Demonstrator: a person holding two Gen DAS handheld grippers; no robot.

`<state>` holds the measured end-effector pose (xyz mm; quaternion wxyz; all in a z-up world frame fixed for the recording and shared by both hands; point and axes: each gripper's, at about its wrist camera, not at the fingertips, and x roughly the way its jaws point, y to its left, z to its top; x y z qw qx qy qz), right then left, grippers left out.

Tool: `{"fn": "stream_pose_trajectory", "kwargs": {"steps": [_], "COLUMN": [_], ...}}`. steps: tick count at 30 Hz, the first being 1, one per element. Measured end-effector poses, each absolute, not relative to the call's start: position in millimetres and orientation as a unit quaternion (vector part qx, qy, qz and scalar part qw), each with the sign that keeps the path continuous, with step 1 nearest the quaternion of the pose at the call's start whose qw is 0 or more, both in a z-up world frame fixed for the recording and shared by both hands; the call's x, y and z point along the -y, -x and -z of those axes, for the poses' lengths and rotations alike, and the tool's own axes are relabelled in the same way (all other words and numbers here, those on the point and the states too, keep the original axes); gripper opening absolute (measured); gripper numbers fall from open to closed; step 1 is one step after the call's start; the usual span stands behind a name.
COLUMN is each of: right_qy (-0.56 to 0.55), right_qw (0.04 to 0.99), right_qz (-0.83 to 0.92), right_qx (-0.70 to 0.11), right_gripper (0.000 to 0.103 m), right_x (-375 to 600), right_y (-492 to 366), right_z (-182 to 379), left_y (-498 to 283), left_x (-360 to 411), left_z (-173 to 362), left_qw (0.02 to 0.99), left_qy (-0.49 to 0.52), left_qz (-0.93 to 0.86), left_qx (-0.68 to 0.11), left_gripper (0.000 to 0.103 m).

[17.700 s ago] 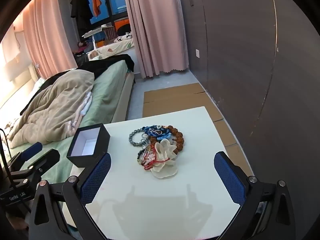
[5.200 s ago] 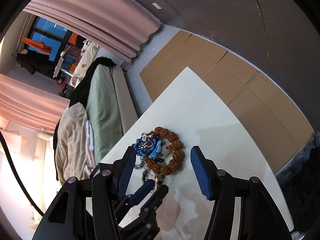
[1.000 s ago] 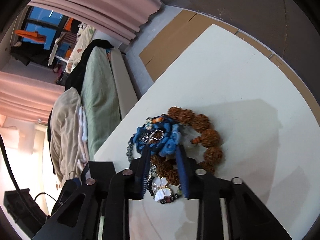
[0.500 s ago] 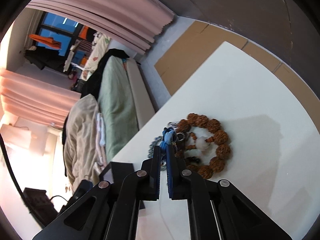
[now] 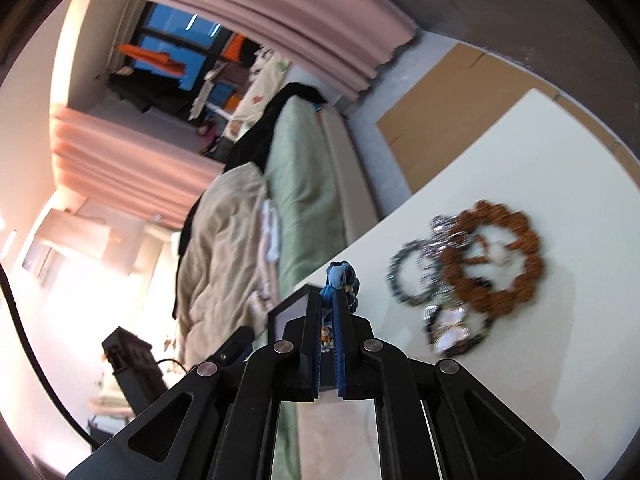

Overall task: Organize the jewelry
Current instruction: 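Lower the blue bracelet into the black box and open the right gripper, then return both grippers open to the jewelry pile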

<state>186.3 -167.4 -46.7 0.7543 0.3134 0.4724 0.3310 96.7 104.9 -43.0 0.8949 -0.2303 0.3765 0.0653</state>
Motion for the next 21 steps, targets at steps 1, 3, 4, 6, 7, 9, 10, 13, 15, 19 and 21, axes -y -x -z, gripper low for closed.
{"fn": "stream_pose_trajectory", "kwargs": {"steps": [1,3,4,6,7,9,10,13,15,19,21], "right_qy": [-0.313,-0.314,-0.314,-0.313,-0.313,-0.313,-0.312,-0.307,-0.283,-0.261,-0.257], "right_qw": [0.752,0.747,0.744,0.739,0.736,0.73,0.726,0.716,0.719,0.743,0.749], "right_qz": [-0.337,-0.349,-0.355,-0.367,-0.372,-0.384,-0.391,-0.409,-0.408,-0.392,-0.379], "right_qx": [-0.472,-0.472,-0.471,-0.471,-0.471,-0.471,-0.472,-0.476,-0.486,-0.476,-0.479], "right_gripper": [0.007,0.007,0.007,0.007,0.007,0.007,0.007,0.007,0.01,0.066,0.068], "right_x": [162.9,153.5,148.0,136.1,131.2,118.9,111.2,89.6,74.3,77.9,87.1], "right_y": [-185.0,-182.5,-180.6,-177.8,-176.8,-174.9,-173.8,-171.4,-169.3,-165.2,-167.0], "right_z": [45.9,45.2,45.1,44.6,44.7,45.1,45.3,48.0,48.4,45.1,44.8], "left_y": [-95.3,-92.4,-91.5,-88.3,-86.7,-84.1,-83.2,-80.1,-78.6,-77.9,-77.8], "left_x": [-105.9,-110.6,-112.9,-118.0,-121.0,-125.9,-127.8,-134.8,-139.1,-141.3,-139.0], "left_z": [42.4,41.8,41.5,40.1,39.3,38.2,37.9,37.9,38.7,40.1,39.3], "left_qw": [0.895,0.894,0.894,0.894,0.894,0.894,0.894,0.894,0.893,0.89,0.891], "left_qy": [0.232,0.237,0.239,0.245,0.248,0.251,0.252,0.258,0.262,0.265,0.265], "left_qz": [-0.067,-0.073,-0.076,-0.079,-0.081,-0.086,-0.089,-0.093,-0.097,-0.096,-0.093], "left_qx": [-0.375,-0.373,-0.372,-0.368,-0.365,-0.36,-0.359,-0.355,-0.354,-0.358,-0.358], "left_gripper": [0.081,0.081,0.081,0.081,0.081,0.081,0.081,0.081,0.081,0.081,0.081]}}
